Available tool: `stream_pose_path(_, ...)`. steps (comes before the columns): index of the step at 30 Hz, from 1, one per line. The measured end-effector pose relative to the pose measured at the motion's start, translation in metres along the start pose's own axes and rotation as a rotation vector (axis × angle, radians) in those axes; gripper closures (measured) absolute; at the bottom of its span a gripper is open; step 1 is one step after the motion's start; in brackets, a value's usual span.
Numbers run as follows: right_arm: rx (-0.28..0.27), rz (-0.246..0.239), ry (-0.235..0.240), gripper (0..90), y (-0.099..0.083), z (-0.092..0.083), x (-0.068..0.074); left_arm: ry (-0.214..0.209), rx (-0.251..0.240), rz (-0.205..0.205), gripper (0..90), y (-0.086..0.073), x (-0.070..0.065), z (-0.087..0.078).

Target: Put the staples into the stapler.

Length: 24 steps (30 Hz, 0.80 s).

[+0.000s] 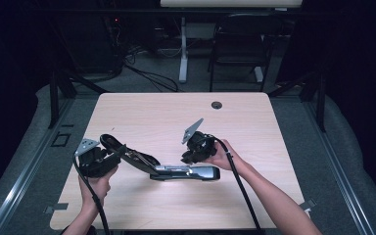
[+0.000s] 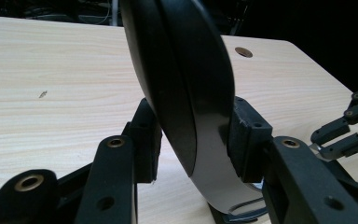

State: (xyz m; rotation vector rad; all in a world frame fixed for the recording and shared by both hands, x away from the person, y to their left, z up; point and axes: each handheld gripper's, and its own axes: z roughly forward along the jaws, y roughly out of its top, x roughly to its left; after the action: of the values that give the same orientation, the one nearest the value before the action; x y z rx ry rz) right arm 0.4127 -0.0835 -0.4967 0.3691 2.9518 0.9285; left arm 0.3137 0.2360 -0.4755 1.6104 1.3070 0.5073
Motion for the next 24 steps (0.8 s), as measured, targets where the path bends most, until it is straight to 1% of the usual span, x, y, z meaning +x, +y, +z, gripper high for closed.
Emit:
stream_pose_path(1,0.015,-0.018,0.011,78.4,0.002,0.003,0.0,0.0,0.0,0.0,59.5,0.0,0.0,0.0)
stream_pose_path(4,0.012,-0.023,0.02,78.4,0.004,0.007,0.001,-0.001,0.002,0.002,59.5,0.0,0.0,0.0)
stream_pose_path(5,0.006,-0.026,0.03,78.5,0.005,0.01,0.002,-0.001,0.002,0.001,59.5,0.0,0.0,0.0)
stream_pose_path(7,0.014,-0.033,0.033,78.4,0.006,0.011,0.002,-0.001,0.002,0.002,59.4,0.0,0.0,0.0)
stream_pose_path(11,0.011,-0.048,0.049,78.5,0.01,0.015,0.002,-0.001,0.003,0.001,59.4,0.0,0.0,0.0)
stream_pose_path(14,0.008,-0.048,0.054,78.4,0.01,0.017,0.002,-0.001,0.003,0.001,59.4,0.0,0.0,0.0)
stream_pose_path(15,0.016,-0.054,0.061,78.4,0.011,0.018,0.002,-0.004,0.01,0.002,59.4,0.0,0.001,0.0)
stream_pose_path(18,0.016,-0.055,0.067,78.5,0.01,0.019,0.001,-0.003,0.01,0.002,59.3,0.0,0.001,0.0)
stream_pose_path(19,0.018,-0.057,0.074,78.5,0.011,0.02,0.001,0.0,0.003,0.001,59.4,0.0,0.0,0.0)
stream_pose_path(24,0.025,-0.059,0.08,78.5,0.011,0.022,0.0,0.0,0.003,0.001,59.3,0.0,0.0,0.0)
